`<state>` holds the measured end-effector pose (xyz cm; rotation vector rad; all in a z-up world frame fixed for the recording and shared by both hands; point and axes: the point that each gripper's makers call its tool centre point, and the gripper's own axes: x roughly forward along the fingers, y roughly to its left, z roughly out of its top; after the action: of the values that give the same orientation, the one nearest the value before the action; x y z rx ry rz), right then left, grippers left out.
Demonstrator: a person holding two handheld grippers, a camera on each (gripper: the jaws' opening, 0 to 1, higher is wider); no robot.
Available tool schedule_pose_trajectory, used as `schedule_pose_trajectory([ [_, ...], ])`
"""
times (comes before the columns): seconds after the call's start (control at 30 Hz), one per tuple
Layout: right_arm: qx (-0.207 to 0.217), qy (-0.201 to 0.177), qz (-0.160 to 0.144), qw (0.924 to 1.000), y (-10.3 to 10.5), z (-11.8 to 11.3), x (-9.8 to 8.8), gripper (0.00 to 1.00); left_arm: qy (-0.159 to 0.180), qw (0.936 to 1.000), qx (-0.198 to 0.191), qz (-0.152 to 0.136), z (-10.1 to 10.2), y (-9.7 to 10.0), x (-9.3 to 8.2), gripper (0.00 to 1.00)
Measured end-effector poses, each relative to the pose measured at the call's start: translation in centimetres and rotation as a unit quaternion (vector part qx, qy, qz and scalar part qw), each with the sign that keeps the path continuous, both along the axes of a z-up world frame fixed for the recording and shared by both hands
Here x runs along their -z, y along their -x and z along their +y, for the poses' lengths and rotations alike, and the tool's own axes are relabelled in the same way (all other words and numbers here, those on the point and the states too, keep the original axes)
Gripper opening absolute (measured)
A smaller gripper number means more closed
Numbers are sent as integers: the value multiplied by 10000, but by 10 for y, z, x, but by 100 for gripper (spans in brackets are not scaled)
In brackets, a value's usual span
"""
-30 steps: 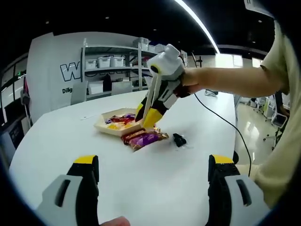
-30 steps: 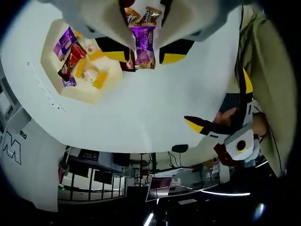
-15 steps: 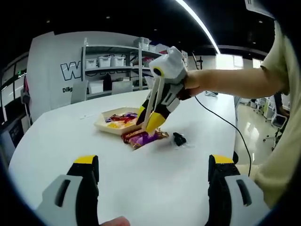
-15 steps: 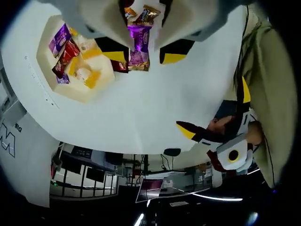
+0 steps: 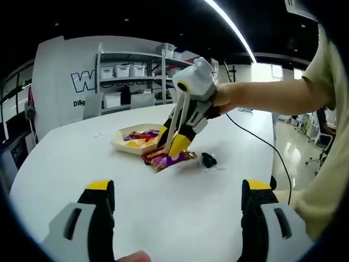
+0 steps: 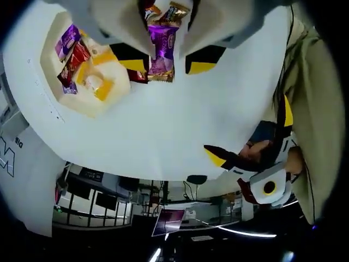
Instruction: Place the target food into the container with the food tongs after gripping and lifting it, then release it inside without dropping or visibly crushing the food.
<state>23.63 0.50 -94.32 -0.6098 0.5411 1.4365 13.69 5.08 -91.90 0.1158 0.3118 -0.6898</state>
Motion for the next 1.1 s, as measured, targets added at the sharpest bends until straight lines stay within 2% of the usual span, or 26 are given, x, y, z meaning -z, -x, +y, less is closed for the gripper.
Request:
schedule_pose_trajectory([
  [0.5,-205,79,-152,9996,-5,1,9,22,9,10000,-22,30,2,-1,2,94],
  [0.83,-222,193,-118,9995,-5,2,18,23,27,10000,-38,37,4,-1,3,94],
  [1.0,-128,147,-9,9998,-6,1,18,22,25,10000,-36,35,4,-1,3,94],
  [1.1,74,164,183,9997,-7,0,19,21,29,10000,-34,33,3,-1,3,94],
])
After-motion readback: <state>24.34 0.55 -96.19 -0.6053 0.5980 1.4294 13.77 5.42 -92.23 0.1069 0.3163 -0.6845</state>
